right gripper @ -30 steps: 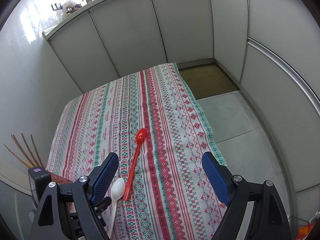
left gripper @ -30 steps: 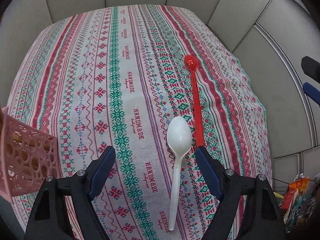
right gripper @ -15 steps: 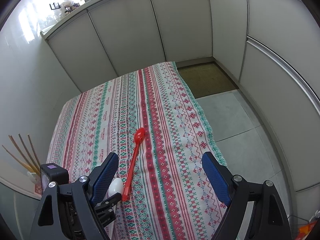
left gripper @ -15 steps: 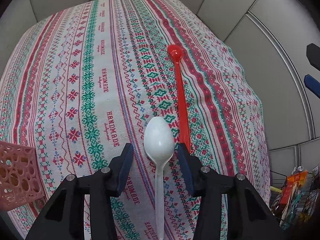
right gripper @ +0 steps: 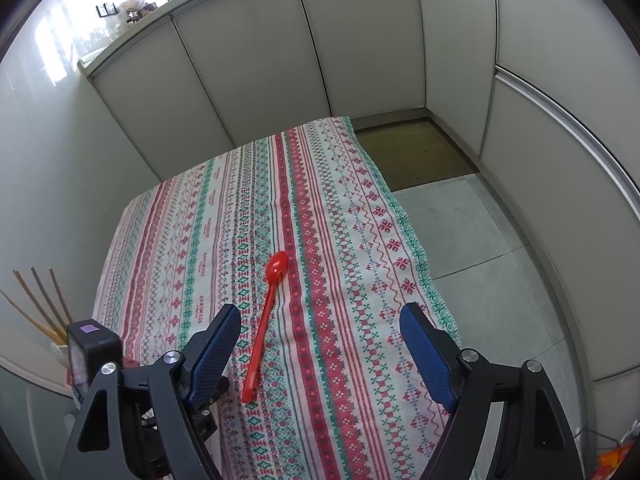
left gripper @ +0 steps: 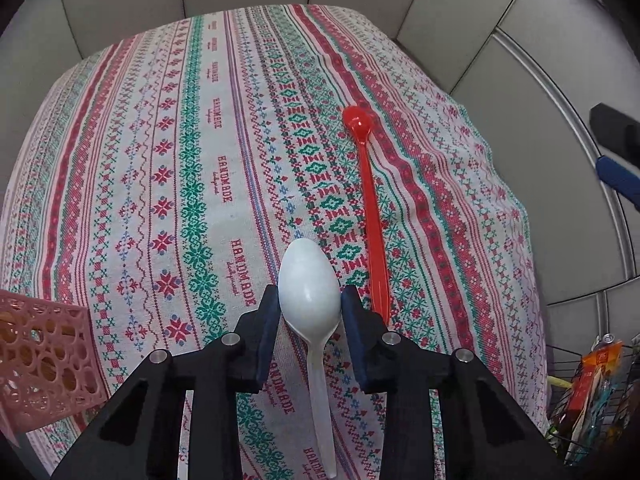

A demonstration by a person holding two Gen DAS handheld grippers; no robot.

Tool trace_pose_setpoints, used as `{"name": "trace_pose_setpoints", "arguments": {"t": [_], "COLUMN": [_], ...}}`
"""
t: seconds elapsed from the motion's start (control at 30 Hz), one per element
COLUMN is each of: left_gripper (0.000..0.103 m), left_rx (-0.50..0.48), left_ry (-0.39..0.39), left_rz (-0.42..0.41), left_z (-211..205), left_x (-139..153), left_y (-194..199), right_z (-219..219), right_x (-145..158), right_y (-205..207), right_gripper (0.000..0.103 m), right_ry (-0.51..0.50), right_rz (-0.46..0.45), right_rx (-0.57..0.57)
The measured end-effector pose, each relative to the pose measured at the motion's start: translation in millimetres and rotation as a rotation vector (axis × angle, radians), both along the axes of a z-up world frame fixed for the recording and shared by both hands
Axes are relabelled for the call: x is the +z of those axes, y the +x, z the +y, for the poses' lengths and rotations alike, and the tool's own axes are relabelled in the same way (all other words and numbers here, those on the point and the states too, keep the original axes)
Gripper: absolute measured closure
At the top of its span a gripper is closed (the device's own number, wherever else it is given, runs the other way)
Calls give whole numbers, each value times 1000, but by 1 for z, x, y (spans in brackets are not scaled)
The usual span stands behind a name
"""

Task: Organize utensils
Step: 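Grasp the red plastic spoon with the right tool while the left tool holds the white spoon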

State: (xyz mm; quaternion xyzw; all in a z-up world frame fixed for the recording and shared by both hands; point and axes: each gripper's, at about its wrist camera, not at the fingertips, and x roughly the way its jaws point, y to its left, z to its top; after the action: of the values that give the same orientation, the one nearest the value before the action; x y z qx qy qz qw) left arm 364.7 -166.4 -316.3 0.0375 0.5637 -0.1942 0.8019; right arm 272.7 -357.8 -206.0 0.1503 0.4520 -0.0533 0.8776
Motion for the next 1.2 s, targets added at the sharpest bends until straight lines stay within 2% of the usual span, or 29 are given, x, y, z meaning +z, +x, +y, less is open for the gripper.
{"name": "trace_pose_setpoints", "arguments": {"t": [0.27, 0.47, 0.63, 1.07, 1.13, 1.17, 1.2], "left_gripper": [70, 70, 71, 72, 72, 72, 72], "left_rx": [-1, 3, 1, 3, -1, -3, -4], "left_ry": [-111, -177, -210, -239, -240, -240, -241], "left_rz": [-86, -153, -228, -239, -242, -243, -245], "left_z": [27, 47, 62, 83, 84, 84, 85], "left_x": [50, 85, 110, 122, 123, 124, 125], "left_y": [-26, -48, -64, -69, -71, -71, -71], "right_z": [6, 21, 40, 52, 52, 51, 51], "right_x": [-35, -64, -75, -115, -118, -120, -120], "right_y": [31, 61, 87, 139, 141, 142, 142], "right_gripper": [26, 40, 43, 43, 50, 65, 74], "right_ry": [24, 104, 34, -84, -86, -85, -99], "right_rz": [89, 127, 128, 181, 185, 193, 184], "right_rx": [26, 88, 145, 146, 138, 136, 126]}}
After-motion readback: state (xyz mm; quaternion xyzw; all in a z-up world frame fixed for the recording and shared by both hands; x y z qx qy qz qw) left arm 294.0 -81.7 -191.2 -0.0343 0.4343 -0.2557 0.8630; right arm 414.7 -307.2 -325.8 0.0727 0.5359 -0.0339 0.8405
